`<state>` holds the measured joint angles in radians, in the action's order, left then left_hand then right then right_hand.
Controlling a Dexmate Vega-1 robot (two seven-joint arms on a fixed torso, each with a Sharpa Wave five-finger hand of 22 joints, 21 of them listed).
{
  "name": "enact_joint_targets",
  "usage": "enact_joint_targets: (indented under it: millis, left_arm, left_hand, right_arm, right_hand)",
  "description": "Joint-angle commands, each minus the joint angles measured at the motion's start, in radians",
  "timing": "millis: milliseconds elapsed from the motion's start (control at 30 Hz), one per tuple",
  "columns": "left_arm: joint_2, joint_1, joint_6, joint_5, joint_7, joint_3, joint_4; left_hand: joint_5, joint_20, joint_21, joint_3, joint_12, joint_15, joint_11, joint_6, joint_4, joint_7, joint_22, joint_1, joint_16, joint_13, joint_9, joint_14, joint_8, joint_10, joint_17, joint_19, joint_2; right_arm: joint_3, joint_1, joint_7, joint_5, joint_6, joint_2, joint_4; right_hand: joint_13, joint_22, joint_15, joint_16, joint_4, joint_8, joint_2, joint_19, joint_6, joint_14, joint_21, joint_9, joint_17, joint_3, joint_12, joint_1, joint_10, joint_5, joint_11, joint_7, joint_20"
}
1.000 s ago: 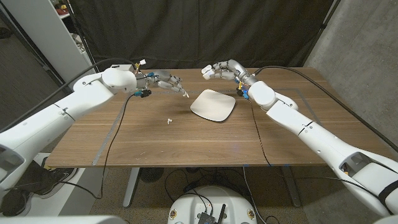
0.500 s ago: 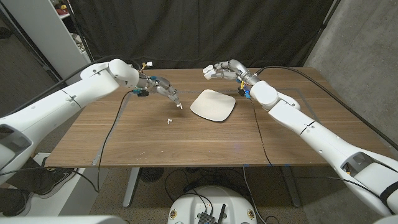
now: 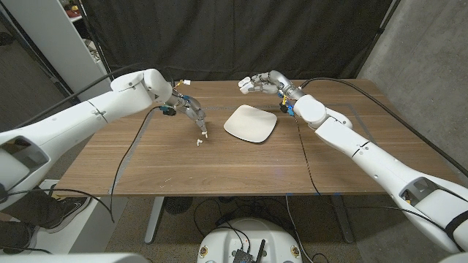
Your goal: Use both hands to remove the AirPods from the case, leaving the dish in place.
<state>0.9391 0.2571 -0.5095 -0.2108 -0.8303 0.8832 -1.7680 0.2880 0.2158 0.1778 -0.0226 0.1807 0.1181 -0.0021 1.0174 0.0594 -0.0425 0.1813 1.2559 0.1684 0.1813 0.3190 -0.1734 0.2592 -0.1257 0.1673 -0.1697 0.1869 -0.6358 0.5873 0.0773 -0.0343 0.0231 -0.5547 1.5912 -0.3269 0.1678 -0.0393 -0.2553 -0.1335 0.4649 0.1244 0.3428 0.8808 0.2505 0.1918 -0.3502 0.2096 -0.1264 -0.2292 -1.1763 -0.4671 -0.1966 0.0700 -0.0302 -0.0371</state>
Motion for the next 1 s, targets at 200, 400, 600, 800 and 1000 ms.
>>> enact_joint_targets:
  millis: [200,400,600,800,1000]
  left_arm:
    - [-0.021,0.020,0.033,-0.232,-0.032,0.048,-0.044]
    - [-0.018,0.055,0.032,-0.299,-0.020,0.036,-0.073]
    - [-0.010,0.120,0.030,-0.331,0.034,0.001,-0.106]
    - [0.015,0.196,0.031,-0.365,0.107,-0.032,-0.141]
    - [0.023,0.254,0.032,-0.398,0.180,-0.063,-0.157]
  left_hand:
    - [-0.007,0.000,0.009,0.008,-0.002,-0.008,-0.011,-0.001,0.016,-0.055,0.002,-0.020,0.008,0.002,0.040,-0.182,-0.014,-0.037,0.004,-0.045,-0.001]
    - [-0.007,0.000,0.013,0.007,0.002,-0.011,-0.014,0.000,0.023,-0.076,0.002,-0.031,0.011,0.001,0.037,-0.177,-0.016,-0.041,0.004,-0.042,-0.003]
    - [-0.008,-0.001,0.017,0.006,0.008,-0.018,-0.022,-0.002,0.026,-0.087,0.002,-0.034,0.015,0.001,0.031,-0.166,-0.021,-0.034,0.003,-0.036,-0.007]
    - [-0.009,-0.003,0.024,0.008,0.016,-0.025,-0.023,0.007,0.027,-0.085,0.003,-0.037,0.021,0.001,0.023,-0.145,-0.023,-0.020,0.003,-0.022,-0.010]
    - [-0.011,-0.005,0.041,0.008,0.032,-0.041,-0.030,0.019,0.028,-0.088,0.004,-0.041,0.030,0.001,0.007,-0.091,-0.030,0.026,0.004,0.026,-0.017]
  right_arm:
    - [-0.004,0.005,0.012,0.001,0.010,0.002,0.006]
    - [-0.008,0.001,0.009,0.005,0.006,0.003,0.005]
    - [-0.010,-0.001,0.011,0.008,0.005,0.007,0.003]
    - [-0.013,-0.009,0.002,0.003,-0.008,0.014,-0.017]
    - [-0.026,-0.026,-0.010,0.011,-0.021,0.023,-0.038]
  right_hand:
    - [-0.007,0.001,-0.095,0.003,0.002,0.004,0.011,-0.009,0.059,-0.004,-0.006,-0.225,0.002,0.001,0.004,0.001,0.007,-0.006,0.000,0.061,-0.004]
    - [-0.008,0.001,-0.097,0.004,0.002,0.005,0.011,-0.011,0.061,-0.006,-0.006,-0.228,0.002,0.001,0.003,0.001,0.008,-0.005,0.001,0.064,-0.005]
    - [-0.009,0.001,-0.098,0.005,0.002,0.005,0.010,-0.012,0.059,-0.008,-0.006,-0.230,0.002,0.002,0.004,0.002,0.010,-0.005,0.002,0.064,-0.004]
    - [-0.009,0.001,-0.100,0.006,0.002,0.005,0.011,-0.014,0.060,-0.010,-0.006,-0.231,0.002,0.001,0.005,0.002,0.014,-0.004,0.004,0.063,-0.003]
    - [-0.010,0.001,-0.102,0.005,0.001,0.004,0.012,-0.014,0.058,-0.008,-0.005,-0.231,0.002,0.001,0.004,0.000,0.013,-0.004,0.004,0.062,-0.002]
